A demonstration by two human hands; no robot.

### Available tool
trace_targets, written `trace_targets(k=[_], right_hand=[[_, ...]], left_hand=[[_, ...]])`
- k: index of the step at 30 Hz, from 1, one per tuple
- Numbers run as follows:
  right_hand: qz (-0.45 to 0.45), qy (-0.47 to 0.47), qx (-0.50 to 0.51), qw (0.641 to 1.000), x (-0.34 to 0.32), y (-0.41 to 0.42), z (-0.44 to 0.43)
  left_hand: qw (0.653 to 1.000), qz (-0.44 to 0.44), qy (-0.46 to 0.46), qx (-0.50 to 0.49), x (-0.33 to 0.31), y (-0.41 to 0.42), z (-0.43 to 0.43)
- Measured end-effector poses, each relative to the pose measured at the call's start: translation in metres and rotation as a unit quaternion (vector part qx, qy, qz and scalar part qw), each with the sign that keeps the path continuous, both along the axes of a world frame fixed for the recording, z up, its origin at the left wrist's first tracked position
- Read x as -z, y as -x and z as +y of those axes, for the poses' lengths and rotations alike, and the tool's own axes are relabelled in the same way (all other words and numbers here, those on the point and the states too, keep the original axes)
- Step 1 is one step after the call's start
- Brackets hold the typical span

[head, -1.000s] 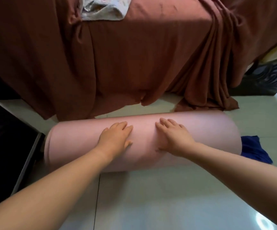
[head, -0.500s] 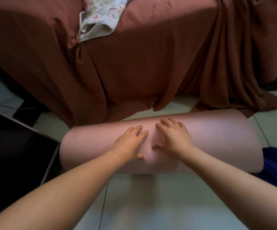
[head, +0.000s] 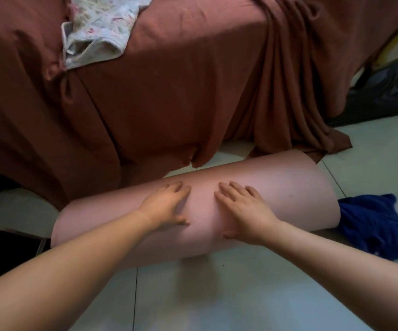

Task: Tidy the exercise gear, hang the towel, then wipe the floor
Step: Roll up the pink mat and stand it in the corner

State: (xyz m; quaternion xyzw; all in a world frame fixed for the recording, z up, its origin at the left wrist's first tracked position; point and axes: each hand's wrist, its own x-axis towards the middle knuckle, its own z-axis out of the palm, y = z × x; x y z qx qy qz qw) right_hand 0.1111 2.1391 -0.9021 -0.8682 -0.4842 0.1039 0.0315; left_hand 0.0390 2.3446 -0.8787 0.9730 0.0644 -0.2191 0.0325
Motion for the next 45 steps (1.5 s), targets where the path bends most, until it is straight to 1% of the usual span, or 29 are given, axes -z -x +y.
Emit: trace_targets(k=[3,7,9,12,15,17,21,24,27,32,35,40,42,45], right_hand=[[-0.002,0.016,0.006,1.000,-0.004,0.001,0.005],[0.015,0.029,0.039,0.999,-0.009,-0.005,0.018],[0.016,0.040,0.045,0.998,-0.014,-0.007,0.029],[0.025,0.061,0.022,0.998,-0.019,-0.003,0.044],[0.052,0.080,0.005,0.995,-0.018,0.017,0.067],[0.051,0.080,-0.006,0.996,-0.016,0.028,0.084],[0.066,0.055,0.018,0.996,-0.017,0.033,0.112],[0.085,0.055,0.018,0.995,-0.014,0.037,0.129],[0.084,0.044,0.014,0.995,-0.008,0.045,0.143],[0.074,0.024,-0.022,0.997,-0.002,0.057,0.169],[0.060,0.014,-0.020,0.998,0.003,0.062,0.178],[0.050,-0.003,-0.009,0.999,0.009,0.060,0.179],[0.039,-0.003,-0.010,0.999,0.009,0.060,0.178],[0.033,-0.001,-0.008,0.999,0.010,0.061,0.177]], left_hand=[[1.000,-0.024,0.010,0.003,0.002,0.005,0.006],[0.995,-0.098,0.024,-0.005,0.013,0.019,0.018],[0.992,-0.122,0.028,-0.026,0.016,0.030,0.030],[0.986,-0.146,0.038,-0.076,0.019,0.043,0.045],[0.983,-0.154,0.044,-0.092,0.025,0.050,0.048],[0.980,-0.163,0.057,-0.095,0.028,0.049,0.049],[0.972,-0.184,0.090,-0.115,0.033,0.053,0.062],[0.966,-0.195,0.083,-0.146,0.037,0.070,0.077],[0.960,-0.199,0.075,-0.182,0.038,0.092,0.094],[0.951,-0.196,0.074,-0.229,0.035,0.126,0.115],[0.944,-0.193,0.074,-0.256,0.036,0.144,0.125],[0.925,-0.207,0.068,-0.310,0.039,0.171,0.140],[0.910,-0.217,0.084,-0.345,0.040,0.177,0.147],[0.876,-0.242,0.122,-0.400,0.042,0.182,0.152]])
